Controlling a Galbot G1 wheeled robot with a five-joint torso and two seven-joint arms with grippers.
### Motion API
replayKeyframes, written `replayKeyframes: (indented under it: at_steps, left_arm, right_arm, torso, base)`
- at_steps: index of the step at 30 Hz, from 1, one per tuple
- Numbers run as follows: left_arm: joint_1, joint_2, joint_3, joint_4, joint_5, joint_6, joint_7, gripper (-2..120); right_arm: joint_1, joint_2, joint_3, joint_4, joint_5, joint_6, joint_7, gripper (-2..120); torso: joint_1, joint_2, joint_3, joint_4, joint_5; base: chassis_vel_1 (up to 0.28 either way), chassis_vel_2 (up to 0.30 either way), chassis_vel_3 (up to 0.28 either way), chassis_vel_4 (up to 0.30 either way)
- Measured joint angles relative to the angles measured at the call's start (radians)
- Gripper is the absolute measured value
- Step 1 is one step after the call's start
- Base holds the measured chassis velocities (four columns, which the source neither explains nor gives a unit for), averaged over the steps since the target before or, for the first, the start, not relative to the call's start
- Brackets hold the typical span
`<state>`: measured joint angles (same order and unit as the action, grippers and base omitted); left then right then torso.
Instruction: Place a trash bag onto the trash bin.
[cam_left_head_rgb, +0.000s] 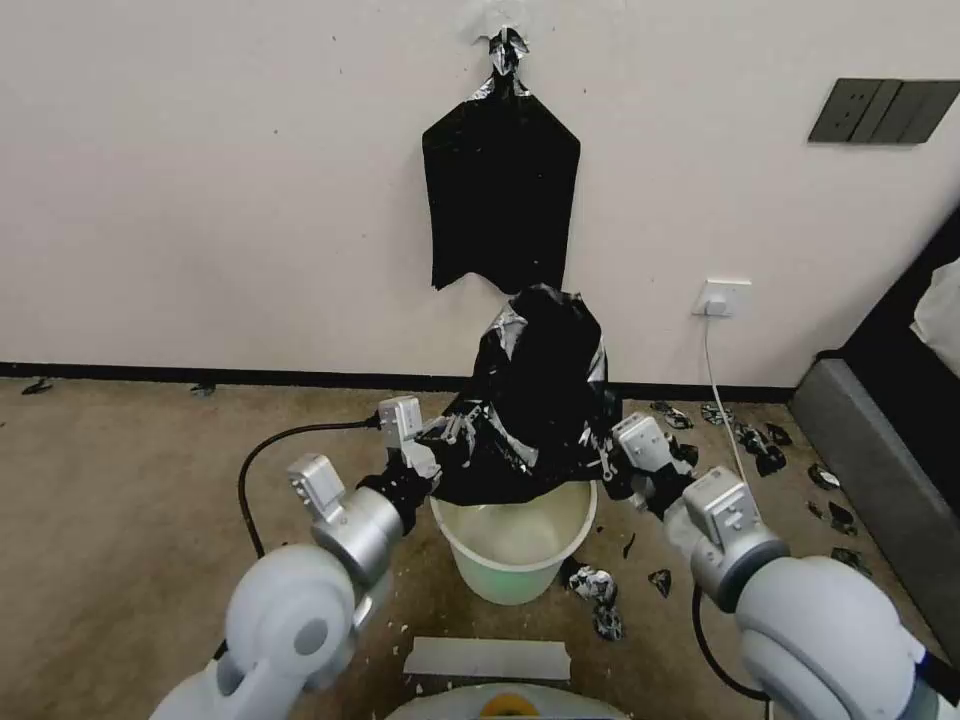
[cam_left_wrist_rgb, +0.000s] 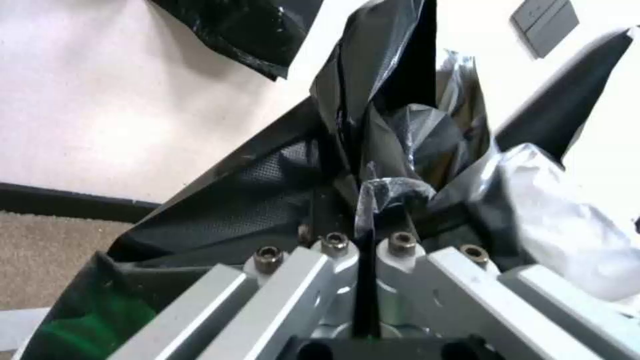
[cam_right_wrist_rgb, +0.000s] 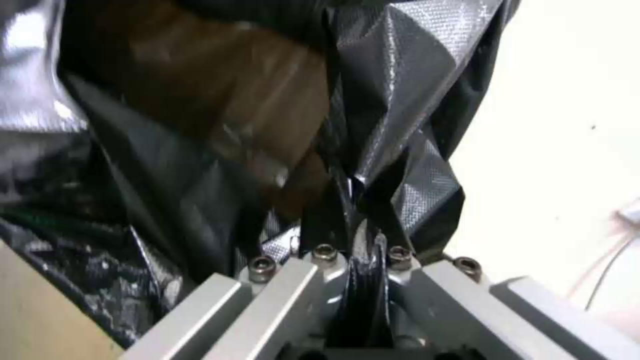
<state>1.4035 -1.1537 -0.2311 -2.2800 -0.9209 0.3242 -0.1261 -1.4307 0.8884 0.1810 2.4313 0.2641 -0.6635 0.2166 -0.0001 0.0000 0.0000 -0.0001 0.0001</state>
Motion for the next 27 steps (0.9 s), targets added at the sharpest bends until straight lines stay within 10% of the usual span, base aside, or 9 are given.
replayKeyframes:
  at_steps: [14,27]
  left_arm:
    - [0.012,-0.054,0.043,0.136,0.092,-0.04,0.024,0]
    - [0.131,-0.039,-0.018,0.096,0.184,-0.042,0.021,0]
  right_arm:
    - [-0.068,0.038,-0.002,-0.024,-0.037,0.028,-0.005,0]
    - [-0.145,0.041,0.005,-0.031,-0.041,0.036,0.003,0]
  torso:
    - [0.0,0.0,0.0,0.0,-0.0001]
    - [0.0,0.0,0.0,0.0001,-0.0001]
  base:
    - [0.0,0.0,0.0,0.0]
    - [0.0,0.0,0.0,0.0]
